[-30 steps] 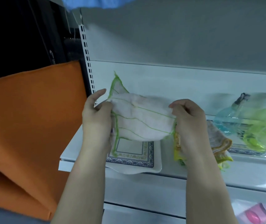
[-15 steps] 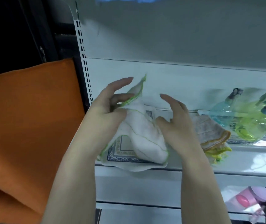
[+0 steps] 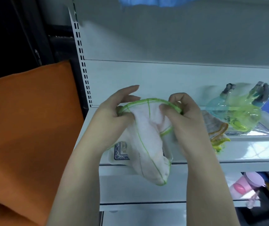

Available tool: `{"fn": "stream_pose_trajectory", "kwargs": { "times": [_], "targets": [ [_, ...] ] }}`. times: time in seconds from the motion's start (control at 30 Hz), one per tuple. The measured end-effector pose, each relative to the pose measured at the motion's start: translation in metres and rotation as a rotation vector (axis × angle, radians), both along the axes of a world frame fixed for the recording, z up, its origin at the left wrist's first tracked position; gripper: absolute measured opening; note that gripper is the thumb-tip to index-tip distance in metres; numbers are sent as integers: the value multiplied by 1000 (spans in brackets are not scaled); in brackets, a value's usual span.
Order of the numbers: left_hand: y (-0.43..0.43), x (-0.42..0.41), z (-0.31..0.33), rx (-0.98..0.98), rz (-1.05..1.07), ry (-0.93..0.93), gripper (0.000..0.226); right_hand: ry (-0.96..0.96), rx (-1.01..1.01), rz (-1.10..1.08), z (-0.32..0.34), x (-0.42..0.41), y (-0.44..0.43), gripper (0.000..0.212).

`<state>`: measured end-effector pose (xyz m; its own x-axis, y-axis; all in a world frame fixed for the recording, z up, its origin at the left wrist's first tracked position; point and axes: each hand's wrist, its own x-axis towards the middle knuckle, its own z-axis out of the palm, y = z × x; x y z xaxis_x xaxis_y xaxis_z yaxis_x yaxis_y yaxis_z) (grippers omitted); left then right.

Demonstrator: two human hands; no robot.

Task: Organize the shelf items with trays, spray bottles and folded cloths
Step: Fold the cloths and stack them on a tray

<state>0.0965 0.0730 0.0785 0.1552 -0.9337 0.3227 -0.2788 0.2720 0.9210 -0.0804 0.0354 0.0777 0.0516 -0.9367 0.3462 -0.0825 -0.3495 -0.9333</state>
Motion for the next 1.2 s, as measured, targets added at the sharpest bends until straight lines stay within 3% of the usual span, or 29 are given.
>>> {"fn": "stream_pose_trajectory", "kwargs": {
  "times": [0.13, 0.2, 0.27, 0.4, 0.57, 0.7, 0.83, 0.97, 1.2],
  "targets": [
    [-6, 0, -17, 245, 16, -52, 12, -33, -81, -192, 8, -10, 4, 13],
    [-4, 0, -20, 304, 46, -65, 40, -13, -99, -234, 12, -18, 5, 14],
    [0, 1, -16, 278, 45, -17, 51, 12, -116, -279, 15, -27, 5, 14],
    [5, -9, 2, 239, 99, -3, 35, 43, -180, -341, 26, -44, 6, 12],
    [1, -32, 13, 230, 228, 111, 45, 191, -195, -298, 41, -58, 2, 10],
    [2, -53, 23, 215, 302, 81, 17, 427, -198, -127, 51, -61, 2, 17],
    [-2, -78, 29, 197, 323, 92, 50, 589, -267, -13, 53, -52, 6, 20],
    [-6, -103, 33, 186, 338, 132, 46, 613, -291, 62, 50, -51, 1, 20],
    [-8, -122, 39, 187, 320, 441, 34, 552, -354, 156, 35, -62, -12, 18]
  ]
}}
